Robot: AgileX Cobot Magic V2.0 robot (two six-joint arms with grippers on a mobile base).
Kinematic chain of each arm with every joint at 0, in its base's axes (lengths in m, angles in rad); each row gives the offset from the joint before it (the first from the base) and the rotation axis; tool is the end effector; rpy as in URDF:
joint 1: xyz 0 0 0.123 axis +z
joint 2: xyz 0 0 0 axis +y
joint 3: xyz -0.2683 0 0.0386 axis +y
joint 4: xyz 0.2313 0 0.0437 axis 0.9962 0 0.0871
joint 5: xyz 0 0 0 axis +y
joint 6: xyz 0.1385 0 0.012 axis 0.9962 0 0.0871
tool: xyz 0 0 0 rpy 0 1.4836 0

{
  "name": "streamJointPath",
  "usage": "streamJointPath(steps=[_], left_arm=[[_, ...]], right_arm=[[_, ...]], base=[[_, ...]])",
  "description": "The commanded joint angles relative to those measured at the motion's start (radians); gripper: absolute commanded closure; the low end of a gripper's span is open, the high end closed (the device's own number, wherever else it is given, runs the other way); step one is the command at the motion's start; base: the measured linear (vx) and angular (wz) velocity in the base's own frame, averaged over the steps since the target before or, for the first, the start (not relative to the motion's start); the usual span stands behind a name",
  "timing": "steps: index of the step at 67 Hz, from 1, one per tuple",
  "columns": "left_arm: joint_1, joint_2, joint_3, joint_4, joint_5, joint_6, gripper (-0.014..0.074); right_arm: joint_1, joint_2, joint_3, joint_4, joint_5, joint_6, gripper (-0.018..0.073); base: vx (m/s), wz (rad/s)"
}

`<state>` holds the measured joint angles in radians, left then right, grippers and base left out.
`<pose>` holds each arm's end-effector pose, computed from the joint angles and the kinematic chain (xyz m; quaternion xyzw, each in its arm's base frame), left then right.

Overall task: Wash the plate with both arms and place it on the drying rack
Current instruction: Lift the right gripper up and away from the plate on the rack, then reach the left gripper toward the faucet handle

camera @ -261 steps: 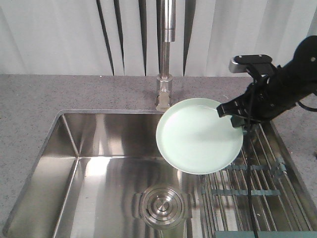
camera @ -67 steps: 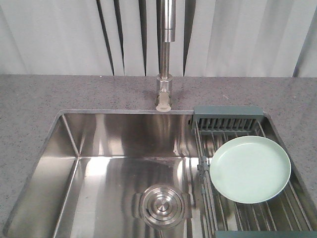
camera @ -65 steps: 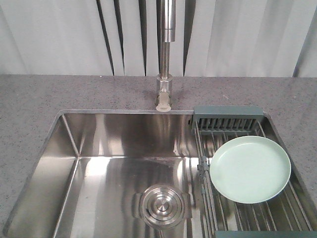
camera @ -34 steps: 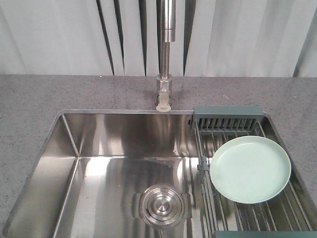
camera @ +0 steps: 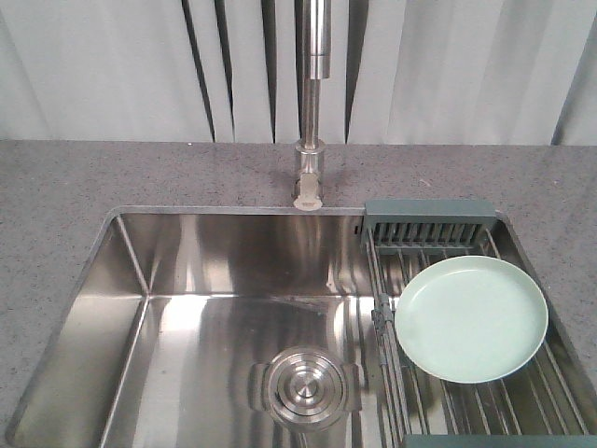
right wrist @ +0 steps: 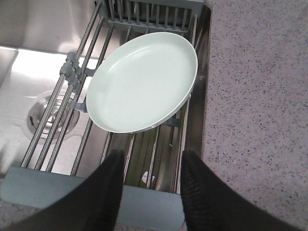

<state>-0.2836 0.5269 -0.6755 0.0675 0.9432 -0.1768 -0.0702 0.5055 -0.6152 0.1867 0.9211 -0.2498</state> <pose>0.1128 -0.0250 0.2786 0.0550 0.9061 -0.0632 0.4147 0.1139 0.0126 0.2652 -0.0606 0.9060 0.0245 0.4182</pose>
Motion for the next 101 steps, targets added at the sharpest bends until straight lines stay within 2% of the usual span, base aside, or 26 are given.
streamJointPath(steps=[1,51,65,74,96,101], left_arm=[[-0.001,0.004,-0.020,0.003,-0.056,-0.007,0.0062],[-0.001,0.004,-0.020,0.003,-0.071,-0.007,0.0062],[-0.001,0.005,-0.020,-0.007,-0.171,-0.008,0.0070],[-0.001,0.041,-0.027,-0.006,-0.253,-0.007,0.0148],[-0.001,0.298,-0.175,-0.006,-0.259,0.005,0.0510],[-0.001,0.357,-0.216,-0.005,-0.260,0.031,0.0580]], right_arm=[[0.000,0.005,-0.026,0.009,-0.052,-0.009,0.0281],[-0.002,0.005,-0.026,0.009,-0.052,-0.009,0.0281],[-0.002,0.005,-0.026,0.009,-0.052,-0.009,0.0281],[-0.002,0.005,-0.026,0.009,-0.052,-0.009,0.0281],[-0.002,0.005,-0.026,0.009,-0.051,-0.009,0.0281],[-0.002,0.005,-0.026,0.009,-0.051,-0.009,0.0281]], base=[[0.00,0.00],[0.00,0.00],[0.00,0.00],[0.00,0.00],[0.00,0.00],[0.00,0.00]])
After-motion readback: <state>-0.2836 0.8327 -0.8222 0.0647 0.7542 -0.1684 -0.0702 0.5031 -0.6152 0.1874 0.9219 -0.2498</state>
